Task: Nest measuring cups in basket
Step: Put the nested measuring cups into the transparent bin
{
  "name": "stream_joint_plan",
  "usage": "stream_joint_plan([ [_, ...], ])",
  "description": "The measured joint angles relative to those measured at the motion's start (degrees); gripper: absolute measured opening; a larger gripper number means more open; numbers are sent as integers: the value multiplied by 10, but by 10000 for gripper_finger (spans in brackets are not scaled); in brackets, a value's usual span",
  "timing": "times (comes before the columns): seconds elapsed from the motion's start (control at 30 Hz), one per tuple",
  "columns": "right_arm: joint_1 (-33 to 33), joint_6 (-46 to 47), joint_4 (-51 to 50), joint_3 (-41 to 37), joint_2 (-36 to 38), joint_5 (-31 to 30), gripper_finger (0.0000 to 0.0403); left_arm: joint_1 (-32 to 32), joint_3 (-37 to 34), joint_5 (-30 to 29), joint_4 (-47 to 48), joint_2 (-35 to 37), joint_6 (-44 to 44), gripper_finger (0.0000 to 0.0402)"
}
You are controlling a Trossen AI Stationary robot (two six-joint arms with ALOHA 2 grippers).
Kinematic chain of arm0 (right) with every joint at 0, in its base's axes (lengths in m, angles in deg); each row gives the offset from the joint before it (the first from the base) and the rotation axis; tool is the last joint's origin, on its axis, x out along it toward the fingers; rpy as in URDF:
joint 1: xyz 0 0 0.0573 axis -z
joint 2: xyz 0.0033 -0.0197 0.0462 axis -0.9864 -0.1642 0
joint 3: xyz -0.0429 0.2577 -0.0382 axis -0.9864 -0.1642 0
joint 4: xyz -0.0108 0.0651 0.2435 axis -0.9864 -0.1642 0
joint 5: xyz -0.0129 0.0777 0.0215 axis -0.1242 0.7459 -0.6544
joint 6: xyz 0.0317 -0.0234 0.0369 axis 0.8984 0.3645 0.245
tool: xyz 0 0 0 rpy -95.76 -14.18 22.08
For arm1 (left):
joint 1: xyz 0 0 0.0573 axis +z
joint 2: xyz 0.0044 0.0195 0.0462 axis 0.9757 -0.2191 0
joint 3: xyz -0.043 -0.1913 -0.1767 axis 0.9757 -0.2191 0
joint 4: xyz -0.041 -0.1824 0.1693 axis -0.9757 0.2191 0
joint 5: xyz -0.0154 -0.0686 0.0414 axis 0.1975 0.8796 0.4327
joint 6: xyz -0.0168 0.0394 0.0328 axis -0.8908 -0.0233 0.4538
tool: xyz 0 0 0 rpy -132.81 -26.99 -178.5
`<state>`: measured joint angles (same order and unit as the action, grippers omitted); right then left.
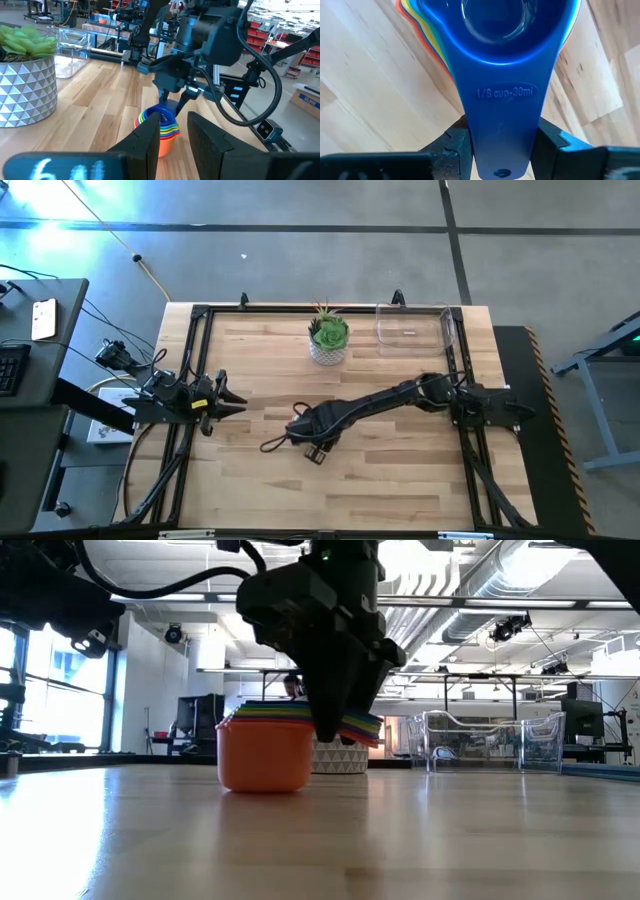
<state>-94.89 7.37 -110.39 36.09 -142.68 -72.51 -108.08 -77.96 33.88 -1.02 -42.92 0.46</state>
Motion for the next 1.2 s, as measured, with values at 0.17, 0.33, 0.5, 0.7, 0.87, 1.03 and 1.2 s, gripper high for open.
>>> stream_joint_plan([
  [0.17,9,32,-1,0,0,5,123,0,0,0,0,0,0,90],
  [0.33,22,73,-35,0,1,0,123,0,0,0,0,0,0,90],
  [0.5,33,97,-70,0,1,-1,123,0,0,0,0,0,0,90],
  [0.7,43,97,-97,0,1,-7,123,0,0,0,0,0,0,90],
  [0.87,50,95,-115,0,1,-16,123,0,0,0,0,0,0,90],
  [1.03,58,70,-120,0,3,-16,123,0,0,0,0,0,0,90],
  [1.2,65,39,-121,0,20,-27,123,0,0,0,0,0,0,90],
])
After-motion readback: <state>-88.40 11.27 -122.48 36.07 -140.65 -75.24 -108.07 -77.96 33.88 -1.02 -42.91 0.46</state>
